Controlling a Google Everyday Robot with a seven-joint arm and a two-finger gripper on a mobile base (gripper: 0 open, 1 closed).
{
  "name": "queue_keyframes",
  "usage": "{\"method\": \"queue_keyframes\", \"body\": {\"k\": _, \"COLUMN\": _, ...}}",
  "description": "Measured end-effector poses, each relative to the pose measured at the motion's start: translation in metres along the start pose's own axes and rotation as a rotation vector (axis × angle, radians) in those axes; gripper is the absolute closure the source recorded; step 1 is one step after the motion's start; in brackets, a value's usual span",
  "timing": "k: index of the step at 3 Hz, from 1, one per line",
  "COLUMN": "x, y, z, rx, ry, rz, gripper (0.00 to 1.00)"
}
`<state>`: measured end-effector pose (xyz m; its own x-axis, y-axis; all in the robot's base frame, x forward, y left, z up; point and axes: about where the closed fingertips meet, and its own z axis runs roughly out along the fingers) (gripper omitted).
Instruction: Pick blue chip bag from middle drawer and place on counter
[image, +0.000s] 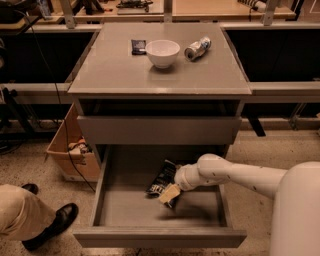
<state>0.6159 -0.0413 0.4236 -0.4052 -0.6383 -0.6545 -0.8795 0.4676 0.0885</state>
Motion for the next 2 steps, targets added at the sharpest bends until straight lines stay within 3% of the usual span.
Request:
{"method": "queue_keyframes", "body": {"k": 1, "x": 0.010, "y": -0.011, "z": 0.021, "rx": 0.023, "ry": -0.006, "rz": 0.000, "gripper": 0.00}}
{"method": "queue_keyframes", "body": {"k": 2, "x": 0.014, "y": -0.015, "z": 0.037, "rx": 0.039, "ry": -0.007, "rz": 0.003, "gripper": 0.18}}
